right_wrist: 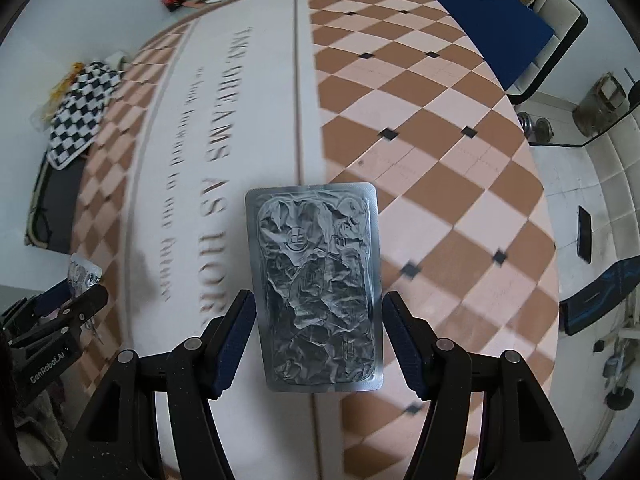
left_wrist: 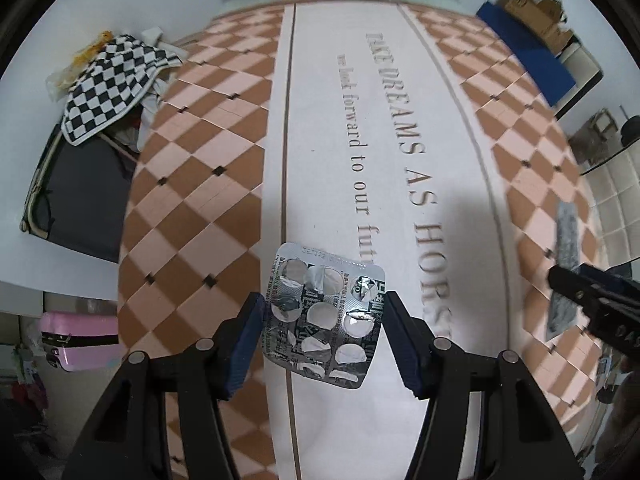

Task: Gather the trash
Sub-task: 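Carry both blister packs to the bin and open both tools to drop them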

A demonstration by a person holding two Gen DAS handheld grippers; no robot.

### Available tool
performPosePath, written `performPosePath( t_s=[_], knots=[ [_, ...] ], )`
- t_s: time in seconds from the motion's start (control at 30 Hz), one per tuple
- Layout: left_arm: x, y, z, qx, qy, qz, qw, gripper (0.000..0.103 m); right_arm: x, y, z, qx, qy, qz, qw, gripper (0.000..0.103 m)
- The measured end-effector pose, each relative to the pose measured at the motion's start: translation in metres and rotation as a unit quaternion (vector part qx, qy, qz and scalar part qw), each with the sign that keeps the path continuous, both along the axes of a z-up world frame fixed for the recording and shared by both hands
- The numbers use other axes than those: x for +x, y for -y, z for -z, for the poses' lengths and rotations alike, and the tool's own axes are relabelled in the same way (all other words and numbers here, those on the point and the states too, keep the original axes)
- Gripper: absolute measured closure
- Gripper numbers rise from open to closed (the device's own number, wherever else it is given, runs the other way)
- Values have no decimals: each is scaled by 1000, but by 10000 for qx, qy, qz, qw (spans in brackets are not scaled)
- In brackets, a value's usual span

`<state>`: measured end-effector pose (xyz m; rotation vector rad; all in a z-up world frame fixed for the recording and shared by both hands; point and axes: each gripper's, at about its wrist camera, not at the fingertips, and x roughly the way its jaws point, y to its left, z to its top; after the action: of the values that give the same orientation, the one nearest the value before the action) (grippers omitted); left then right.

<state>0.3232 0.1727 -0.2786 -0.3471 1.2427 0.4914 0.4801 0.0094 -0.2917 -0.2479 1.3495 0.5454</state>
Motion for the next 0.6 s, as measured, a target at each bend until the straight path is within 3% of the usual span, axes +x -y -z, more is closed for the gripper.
performPosePath(
  t_s=[0.37, 0.6],
  knots=[
    [-134, 50, -45, 114, 696, 173, 9974, 47, -147, 49, -54, 529, 272, 188, 9981, 36],
    [-219, 89, -34, -17, 681, 423, 9968, 47, -265, 103, -61, 608, 276, 478, 9966, 36]
  ],
)
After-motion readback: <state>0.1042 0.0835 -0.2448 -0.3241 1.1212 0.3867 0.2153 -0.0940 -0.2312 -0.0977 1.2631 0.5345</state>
